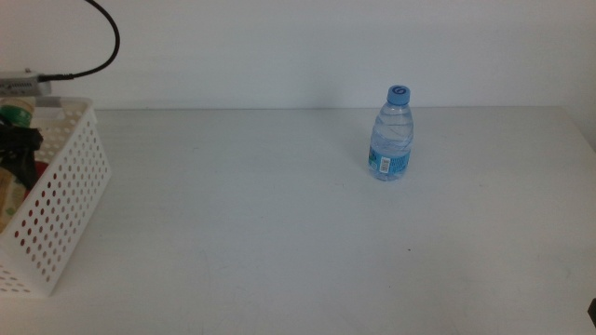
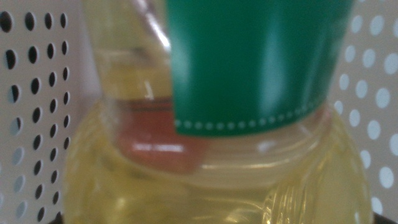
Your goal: Use arms to grab the bottles and put them into the dustbin to the left of the table.
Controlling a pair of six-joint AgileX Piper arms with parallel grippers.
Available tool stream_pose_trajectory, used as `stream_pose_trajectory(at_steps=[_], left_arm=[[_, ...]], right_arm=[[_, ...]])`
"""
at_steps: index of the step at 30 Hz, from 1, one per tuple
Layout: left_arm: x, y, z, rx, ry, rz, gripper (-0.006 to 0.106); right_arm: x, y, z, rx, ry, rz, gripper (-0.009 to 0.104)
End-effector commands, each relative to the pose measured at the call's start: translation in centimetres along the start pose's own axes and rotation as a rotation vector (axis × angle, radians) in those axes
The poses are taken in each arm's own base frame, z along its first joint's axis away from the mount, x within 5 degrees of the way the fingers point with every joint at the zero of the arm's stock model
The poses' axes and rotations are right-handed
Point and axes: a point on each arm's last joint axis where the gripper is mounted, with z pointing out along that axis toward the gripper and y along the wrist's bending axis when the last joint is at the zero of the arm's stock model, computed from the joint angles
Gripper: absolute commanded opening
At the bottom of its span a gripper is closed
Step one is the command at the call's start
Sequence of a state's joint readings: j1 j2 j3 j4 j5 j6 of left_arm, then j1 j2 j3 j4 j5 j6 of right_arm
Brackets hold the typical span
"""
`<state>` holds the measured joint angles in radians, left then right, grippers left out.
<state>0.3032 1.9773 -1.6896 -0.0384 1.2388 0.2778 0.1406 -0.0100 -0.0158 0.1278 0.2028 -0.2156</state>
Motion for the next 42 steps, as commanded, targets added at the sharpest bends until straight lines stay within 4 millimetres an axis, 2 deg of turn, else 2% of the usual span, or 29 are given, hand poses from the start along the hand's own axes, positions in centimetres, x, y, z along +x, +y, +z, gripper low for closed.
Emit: stream_pose_trajectory(at_steps=[1, 8, 14, 17, 20, 26, 29, 35, 42], left_arm=[[0.8, -0.5, -3.5, 0.005, -0.020, 0.004, -0.005], [1.6, -0.5, -2.0, 0.008, 0.042, 0.047, -0.005], [1.5, -0.5, -1.6, 0.010, 0.051, 0.046, -0.003], [1.4, -0.5, -1.5, 0.017, 0.050, 0.074, 0.011], [1.4, -0.7, -1.5, 0.032, 0.045, 0.092, 0.032], [1.3, -0.7, -1.6, 0.035, 0.031, 0.090, 0.090], [1.3, -1.0, -1.9, 0.062, 0.026, 0.082, 0.090], [1.7, -1.5, -4.9, 0.064, -0.060, 0.076, 0.090], [2.7, -3.7, -11.1, 0.193, -0.274, 0.054, 0.090]], right_arm=[[-1.6, -0.2, -0.5, 0.027, -0.125, -0.014, 0.081], [-1.6, -0.2, -0.5, 0.027, -0.125, -0.014, 0.081], [-1.6, -0.2, -0.5, 0.027, -0.125, -0.014, 0.081], [-1.6, -0.2, -0.5, 0.027, -0.125, -0.014, 0.081], [-1.6, -0.2, -0.5, 0.027, -0.125, -0.014, 0.081], [-1.6, -0.2, -0.5, 0.027, -0.125, -0.014, 0.081], [-1.6, -0.2, -0.5, 0.027, -0.125, -0.014, 0.081], [-1.6, -0.2, -0.5, 0.027, -0.125, -0.014, 0.081], [-1.6, -0.2, -0.5, 0.027, -0.125, -0.014, 0.081]])
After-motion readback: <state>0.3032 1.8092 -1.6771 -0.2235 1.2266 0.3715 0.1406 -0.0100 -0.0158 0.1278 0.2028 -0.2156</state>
